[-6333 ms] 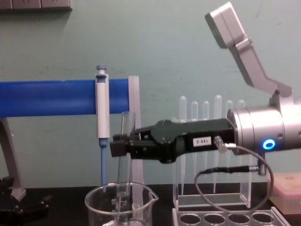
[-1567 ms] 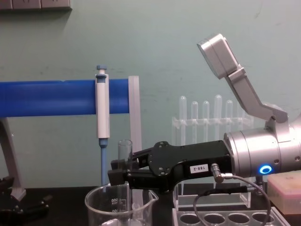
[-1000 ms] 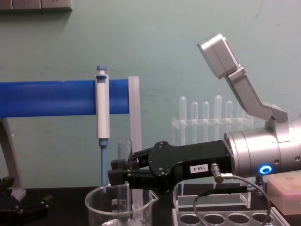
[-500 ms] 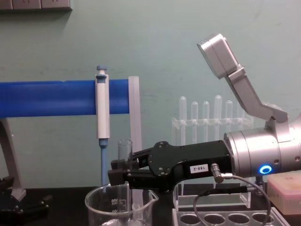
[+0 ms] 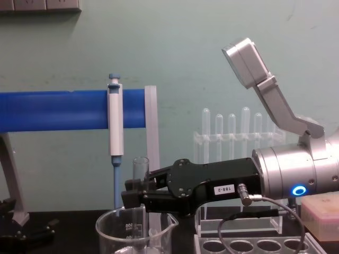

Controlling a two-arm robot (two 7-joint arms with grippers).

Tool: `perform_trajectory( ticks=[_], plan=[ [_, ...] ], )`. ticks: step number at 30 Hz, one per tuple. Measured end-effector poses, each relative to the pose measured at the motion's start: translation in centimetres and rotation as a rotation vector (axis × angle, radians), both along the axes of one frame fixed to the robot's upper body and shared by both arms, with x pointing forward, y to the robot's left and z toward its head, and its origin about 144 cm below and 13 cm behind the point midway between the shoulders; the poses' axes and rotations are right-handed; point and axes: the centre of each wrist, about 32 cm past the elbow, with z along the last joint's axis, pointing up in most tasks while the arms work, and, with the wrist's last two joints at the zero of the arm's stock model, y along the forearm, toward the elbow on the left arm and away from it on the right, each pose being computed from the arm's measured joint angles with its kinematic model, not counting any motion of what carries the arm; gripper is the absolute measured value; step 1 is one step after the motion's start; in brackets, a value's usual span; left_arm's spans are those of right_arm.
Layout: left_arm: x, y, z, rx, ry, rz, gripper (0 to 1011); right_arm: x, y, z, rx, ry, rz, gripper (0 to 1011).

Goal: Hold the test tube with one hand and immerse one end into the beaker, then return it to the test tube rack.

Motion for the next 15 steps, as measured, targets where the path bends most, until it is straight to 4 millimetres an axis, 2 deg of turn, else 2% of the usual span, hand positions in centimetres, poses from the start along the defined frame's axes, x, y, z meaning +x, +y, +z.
perform_trajectory(
  ticks=[15],
  plan=[
    [0.0, 0.0, 0.0, 0.0, 0.0, 0.0, 1000, 0.0, 0.0, 0.0, 0.0, 0.0, 0.0, 230]
  ],
)
